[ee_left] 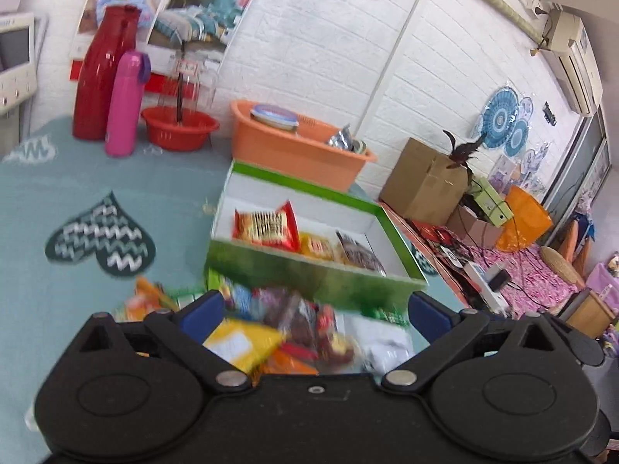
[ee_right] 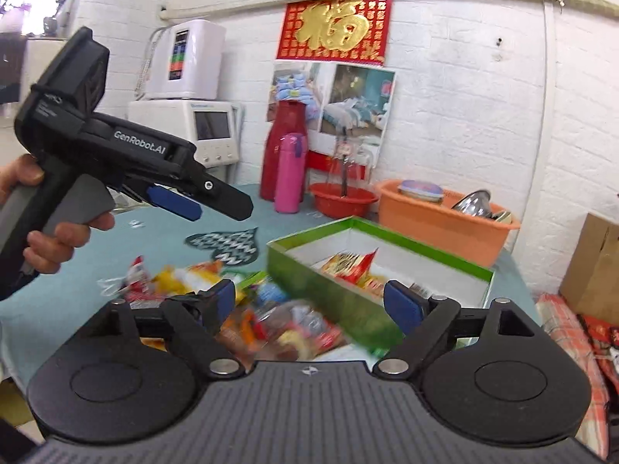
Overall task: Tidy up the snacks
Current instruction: 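Move the left gripper to the pink-labelled clear nut bag, then grasp the pink-labelled nut bag with the left gripper and lift it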
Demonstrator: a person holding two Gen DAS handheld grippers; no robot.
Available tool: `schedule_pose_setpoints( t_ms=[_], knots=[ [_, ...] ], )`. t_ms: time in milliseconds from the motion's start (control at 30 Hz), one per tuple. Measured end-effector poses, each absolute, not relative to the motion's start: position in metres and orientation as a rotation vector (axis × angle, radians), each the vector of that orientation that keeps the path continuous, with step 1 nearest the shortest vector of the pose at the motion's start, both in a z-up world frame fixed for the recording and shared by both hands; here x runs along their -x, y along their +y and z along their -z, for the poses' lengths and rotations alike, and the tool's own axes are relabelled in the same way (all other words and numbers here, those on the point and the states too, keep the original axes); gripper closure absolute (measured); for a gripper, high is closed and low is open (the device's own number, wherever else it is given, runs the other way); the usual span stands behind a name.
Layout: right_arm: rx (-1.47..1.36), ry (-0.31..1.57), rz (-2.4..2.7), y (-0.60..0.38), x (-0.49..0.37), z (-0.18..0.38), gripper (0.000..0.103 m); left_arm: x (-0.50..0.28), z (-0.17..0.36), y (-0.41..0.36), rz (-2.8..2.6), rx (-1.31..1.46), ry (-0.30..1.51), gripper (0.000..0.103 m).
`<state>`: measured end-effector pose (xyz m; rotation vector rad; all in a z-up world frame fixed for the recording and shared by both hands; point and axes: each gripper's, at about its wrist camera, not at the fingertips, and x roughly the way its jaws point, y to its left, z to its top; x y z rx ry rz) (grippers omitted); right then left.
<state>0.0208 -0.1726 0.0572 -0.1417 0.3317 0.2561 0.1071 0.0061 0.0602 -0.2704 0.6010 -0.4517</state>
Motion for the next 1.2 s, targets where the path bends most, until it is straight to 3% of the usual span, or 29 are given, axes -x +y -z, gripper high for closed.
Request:
schedule_pose_setpoints(
  t_ms=[633, 900, 1100, 1200],
  knots=[
    [0.113, 0.579, -0.354, -0.148, 0.030, 0.010, 0.000, -0.046, 0.006, -0.026, 0.703, 0.249, 0.834, 0.000],
    [0.078, 0.586, -0.344, -0.150, 0.024, 0.017, 0.000, -0.055, 0.028, -0.050, 0.733, 0.241, 0.927, 0.000],
    [0.053, 0.585, -0.321, -0.152, 0.013, 0.018, 0.000, -0.067, 0.029, -0.052, 0.684, 0.245, 0.895, 0.000],
    [0.054, 0.572, -0.295, -0.151, 0.008, 0.018, 0.000, -0.077, 0.029, -0.054, 0.660, 0.251, 0.888, 0.012]
  ],
)
